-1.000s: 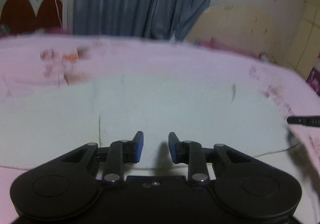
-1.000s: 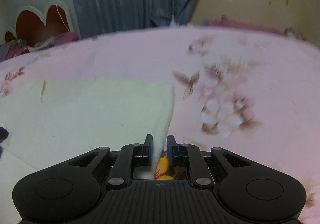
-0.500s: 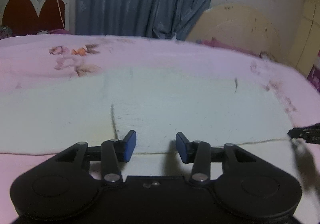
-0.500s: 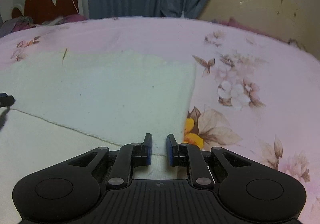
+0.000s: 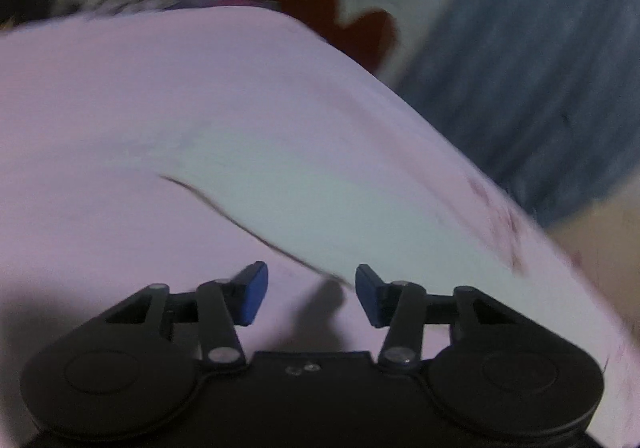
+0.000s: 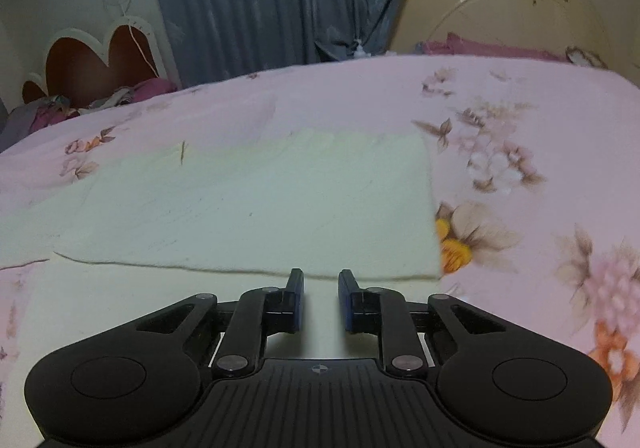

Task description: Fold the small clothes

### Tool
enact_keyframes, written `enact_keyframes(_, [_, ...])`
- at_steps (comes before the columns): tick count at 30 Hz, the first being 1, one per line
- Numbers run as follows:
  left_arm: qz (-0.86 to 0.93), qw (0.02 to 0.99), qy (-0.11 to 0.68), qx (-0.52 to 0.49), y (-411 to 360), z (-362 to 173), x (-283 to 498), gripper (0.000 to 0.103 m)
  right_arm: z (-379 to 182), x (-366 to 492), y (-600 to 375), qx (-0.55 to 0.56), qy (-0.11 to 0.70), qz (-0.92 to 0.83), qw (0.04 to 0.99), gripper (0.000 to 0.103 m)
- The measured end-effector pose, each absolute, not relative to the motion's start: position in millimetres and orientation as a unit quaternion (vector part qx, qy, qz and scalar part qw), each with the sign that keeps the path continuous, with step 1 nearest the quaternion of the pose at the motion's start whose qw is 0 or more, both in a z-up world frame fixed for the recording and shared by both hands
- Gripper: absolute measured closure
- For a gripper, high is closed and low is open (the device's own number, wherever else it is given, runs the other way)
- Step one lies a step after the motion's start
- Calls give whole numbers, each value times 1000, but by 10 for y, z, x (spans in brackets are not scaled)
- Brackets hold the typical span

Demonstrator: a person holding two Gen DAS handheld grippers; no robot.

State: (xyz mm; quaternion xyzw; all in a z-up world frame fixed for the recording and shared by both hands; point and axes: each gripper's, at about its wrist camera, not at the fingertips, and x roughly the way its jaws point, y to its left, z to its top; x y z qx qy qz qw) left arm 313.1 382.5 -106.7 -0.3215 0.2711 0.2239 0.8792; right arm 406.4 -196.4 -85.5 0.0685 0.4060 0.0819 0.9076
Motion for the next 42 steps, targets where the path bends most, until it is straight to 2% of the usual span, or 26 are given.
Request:
enact_keyframes(4, [220, 863, 241, -386, 4171, -1150, 3140, 62, -816, 4070, -1764, 63, 406, 86, 908, 83])
enact_keyframes(8, [227, 856, 222, -407, 4281, -1209, 3204, 71, -787, 4144, -1679, 78, 405, 82, 907, 83])
enact_keyframes(10, [239, 850, 219, -416, 4328, -1221, 3201, 87, -776, 4183, -1655, 79, 405, 80, 907, 83])
enact_keyframes(11, [244, 847, 225, -415, 4352, -1241, 3227, 100, -773, 4198, -1646, 80, 406, 80, 907, 83])
enact_keyframes(14, [234, 859, 222, -398, 4328, -1156, 3284, 101, -761, 4212, -1656, 83, 406, 80, 907, 83])
enact_keyframes(18, [174, 895, 213, -351, 3868, -855, 3448, 101, -750, 4185, -1740, 91, 403, 74, 908, 83])
enact_keyframes(28, [-40, 937, 252, -238, 1917, -390, 4352, 101, -701, 4081, -2123, 110, 390, 57, 913, 83])
enact_keyframes(34, [-114, 929, 307, -169, 819, -448, 4744, 101, -665, 4000, -2445, 127, 381, 50, 914, 83])
enact_keyframes(36, [-132, 926, 321, -149, 577, -531, 4596, 101, -664, 3973, -2561, 132, 379, 46, 915, 83])
enact_keyframes(42, [-172, 909, 365, -109, -57, -899, 4829, 100, -674, 3888, -2879, 146, 384, 38, 911, 83])
